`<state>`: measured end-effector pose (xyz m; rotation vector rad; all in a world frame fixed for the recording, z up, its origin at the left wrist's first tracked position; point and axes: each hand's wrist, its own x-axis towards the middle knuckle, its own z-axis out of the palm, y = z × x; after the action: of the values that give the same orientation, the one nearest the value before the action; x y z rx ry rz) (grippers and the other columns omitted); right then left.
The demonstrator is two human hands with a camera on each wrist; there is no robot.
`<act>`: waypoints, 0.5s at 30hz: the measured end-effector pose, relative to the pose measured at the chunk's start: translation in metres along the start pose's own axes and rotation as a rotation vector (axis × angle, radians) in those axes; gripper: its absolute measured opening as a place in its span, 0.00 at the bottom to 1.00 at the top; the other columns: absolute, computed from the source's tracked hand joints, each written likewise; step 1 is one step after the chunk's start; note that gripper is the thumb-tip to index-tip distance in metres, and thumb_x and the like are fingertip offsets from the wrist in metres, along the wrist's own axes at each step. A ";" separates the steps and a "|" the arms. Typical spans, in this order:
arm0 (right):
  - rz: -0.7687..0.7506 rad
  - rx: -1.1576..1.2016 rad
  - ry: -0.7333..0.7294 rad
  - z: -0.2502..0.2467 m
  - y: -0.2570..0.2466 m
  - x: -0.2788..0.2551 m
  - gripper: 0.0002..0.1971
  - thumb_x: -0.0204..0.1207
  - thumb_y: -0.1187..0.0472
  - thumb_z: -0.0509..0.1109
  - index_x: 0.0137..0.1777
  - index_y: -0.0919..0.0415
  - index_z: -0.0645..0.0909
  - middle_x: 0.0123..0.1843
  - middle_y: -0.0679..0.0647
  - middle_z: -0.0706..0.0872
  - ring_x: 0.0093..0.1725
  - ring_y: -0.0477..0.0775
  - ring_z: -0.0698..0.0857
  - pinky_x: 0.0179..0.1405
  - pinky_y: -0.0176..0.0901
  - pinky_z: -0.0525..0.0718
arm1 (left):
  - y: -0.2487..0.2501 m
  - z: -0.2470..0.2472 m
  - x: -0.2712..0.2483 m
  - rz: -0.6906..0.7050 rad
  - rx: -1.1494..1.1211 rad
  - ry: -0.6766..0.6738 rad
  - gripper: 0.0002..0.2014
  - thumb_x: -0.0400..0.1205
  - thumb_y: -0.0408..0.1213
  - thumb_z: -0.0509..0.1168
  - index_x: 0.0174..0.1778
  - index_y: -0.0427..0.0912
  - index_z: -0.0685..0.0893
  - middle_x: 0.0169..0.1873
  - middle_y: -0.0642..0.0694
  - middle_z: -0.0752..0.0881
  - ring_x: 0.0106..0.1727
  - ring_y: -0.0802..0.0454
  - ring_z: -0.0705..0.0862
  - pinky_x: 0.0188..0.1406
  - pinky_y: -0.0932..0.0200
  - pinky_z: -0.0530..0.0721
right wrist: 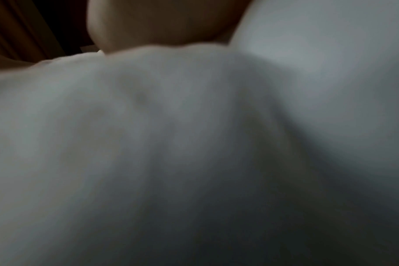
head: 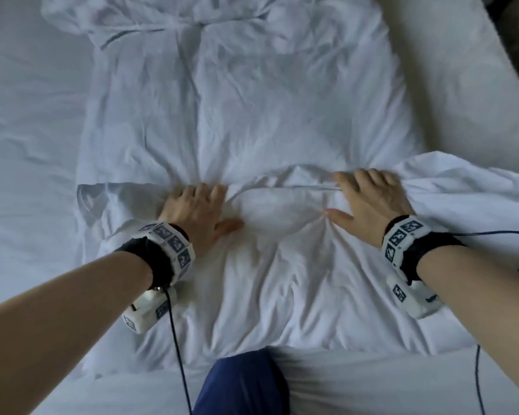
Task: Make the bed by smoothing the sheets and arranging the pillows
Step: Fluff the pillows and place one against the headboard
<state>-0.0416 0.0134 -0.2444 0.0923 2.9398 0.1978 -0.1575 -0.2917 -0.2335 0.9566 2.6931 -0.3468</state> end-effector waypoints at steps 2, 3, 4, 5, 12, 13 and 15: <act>-0.026 0.000 0.013 -0.002 -0.008 -0.004 0.33 0.72 0.33 0.48 0.61 0.58 0.79 0.49 0.58 0.84 0.51 0.62 0.80 0.53 0.56 0.73 | -0.005 -0.002 -0.006 0.034 0.006 0.028 0.35 0.76 0.74 0.43 0.66 0.51 0.67 0.58 0.43 0.80 0.56 0.40 0.83 0.55 0.44 0.79; -0.033 0.010 -0.003 -0.004 -0.011 -0.006 0.31 0.74 0.35 0.48 0.57 0.58 0.80 0.46 0.58 0.85 0.49 0.62 0.81 0.51 0.56 0.73 | -0.006 -0.003 -0.011 0.048 0.010 0.028 0.34 0.77 0.73 0.42 0.65 0.51 0.67 0.58 0.43 0.79 0.55 0.41 0.83 0.54 0.45 0.78; -0.037 0.022 -0.013 -0.008 -0.014 -0.008 0.30 0.75 0.37 0.48 0.55 0.59 0.80 0.45 0.58 0.85 0.46 0.62 0.83 0.49 0.55 0.74 | -0.006 -0.004 -0.016 0.062 0.018 0.010 0.32 0.77 0.73 0.42 0.65 0.51 0.66 0.58 0.44 0.79 0.55 0.41 0.83 0.53 0.45 0.77; -0.040 0.033 -0.011 -0.012 -0.016 -0.010 0.28 0.77 0.38 0.48 0.53 0.59 0.80 0.42 0.59 0.86 0.44 0.63 0.84 0.46 0.55 0.76 | -0.007 -0.005 -0.021 0.074 0.027 -0.013 0.31 0.78 0.72 0.42 0.64 0.51 0.65 0.58 0.44 0.79 0.55 0.41 0.83 0.53 0.45 0.77; -0.152 0.090 -0.036 -0.054 -0.016 -0.001 0.14 0.83 0.45 0.50 0.60 0.51 0.68 0.43 0.54 0.88 0.37 0.63 0.88 0.29 0.49 0.81 | -0.025 -0.027 -0.028 0.141 0.006 -0.033 0.26 0.84 0.65 0.41 0.63 0.47 0.65 0.52 0.44 0.83 0.46 0.40 0.87 0.40 0.50 0.77; -0.161 0.089 -0.071 -0.065 -0.014 0.008 0.14 0.84 0.45 0.48 0.62 0.50 0.67 0.47 0.54 0.89 0.40 0.65 0.88 0.33 0.50 0.80 | -0.032 -0.036 -0.022 0.144 0.013 -0.038 0.25 0.85 0.64 0.42 0.64 0.47 0.64 0.53 0.44 0.83 0.46 0.40 0.87 0.39 0.50 0.76; -0.168 0.098 -0.090 -0.094 -0.007 0.033 0.14 0.85 0.45 0.47 0.64 0.49 0.64 0.55 0.55 0.88 0.45 0.67 0.88 0.40 0.52 0.80 | -0.051 -0.066 -0.005 0.106 0.009 0.010 0.26 0.84 0.65 0.43 0.66 0.48 0.63 0.54 0.43 0.82 0.46 0.39 0.86 0.39 0.49 0.75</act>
<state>-0.0925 -0.0035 -0.1598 -0.1276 2.8481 0.0241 -0.1977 -0.3127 -0.1630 1.1011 2.6395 -0.3331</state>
